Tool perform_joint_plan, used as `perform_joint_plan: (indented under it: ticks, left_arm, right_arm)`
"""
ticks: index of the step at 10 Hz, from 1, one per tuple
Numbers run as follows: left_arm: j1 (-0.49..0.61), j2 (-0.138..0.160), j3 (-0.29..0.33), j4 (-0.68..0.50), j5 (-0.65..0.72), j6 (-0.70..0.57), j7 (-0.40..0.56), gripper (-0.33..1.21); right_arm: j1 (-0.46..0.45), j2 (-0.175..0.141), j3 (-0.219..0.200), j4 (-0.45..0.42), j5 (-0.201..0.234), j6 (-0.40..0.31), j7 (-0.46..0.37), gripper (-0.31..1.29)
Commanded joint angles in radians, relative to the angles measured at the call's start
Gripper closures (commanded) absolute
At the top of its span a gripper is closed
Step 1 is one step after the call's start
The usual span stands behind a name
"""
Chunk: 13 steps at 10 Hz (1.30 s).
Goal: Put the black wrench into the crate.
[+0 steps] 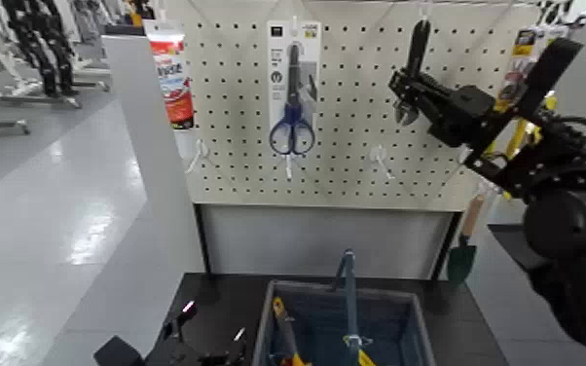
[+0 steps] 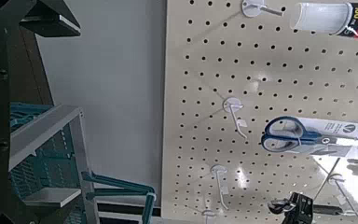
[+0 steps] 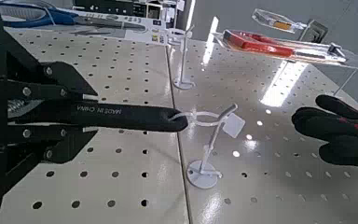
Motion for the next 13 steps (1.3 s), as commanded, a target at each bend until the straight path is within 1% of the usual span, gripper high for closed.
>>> perform_joint_plan:
  ticks: [1, 4, 6, 8, 10, 11, 13]
  left_arm:
    - [0.000, 0.000, -0.001, -0.002, 0.000, 0.000, 0.000, 0.10]
    - [0.000, 0.000, -0.001, -0.003, -0.002, 0.000, 0.000, 0.10]
    - [0.002, 0.000, 0.001, -0.005, -0.002, 0.000, 0.000, 0.10]
    - [0.002, 0.002, -0.001, -0.005, -0.002, 0.000, 0.000, 0.10]
    - [0.002, 0.002, -0.001, -0.005, -0.002, 0.000, -0.002, 0.10]
    - [0.002, 0.003, -0.002, -0.006, -0.002, 0.000, -0.002, 0.10]
    - [0.003, 0.006, -0.002, -0.008, -0.002, 0.000, -0.002, 0.10]
  right_arm:
    - [-0.005, -0.002, -0.001, 0.002, 0.000, 0.004, 0.000, 1.10]
    - [-0.008, -0.003, 0.001, 0.001, 0.000, 0.003, 0.003, 1.10]
    - [-0.004, -0.003, -0.004, -0.027, 0.000, -0.005, 0.005, 1.10]
    - [0.019, 0.000, -0.014, -0.120, -0.006, -0.002, 0.002, 1.10]
    - [0.062, 0.006, -0.025, -0.229, -0.006, 0.018, -0.008, 1.10]
    - [0.091, 0.017, -0.034, -0.272, -0.008, 0.030, -0.014, 1.10]
    - [0.180, 0.038, -0.047, -0.320, -0.011, 0.059, -0.031, 1.10]
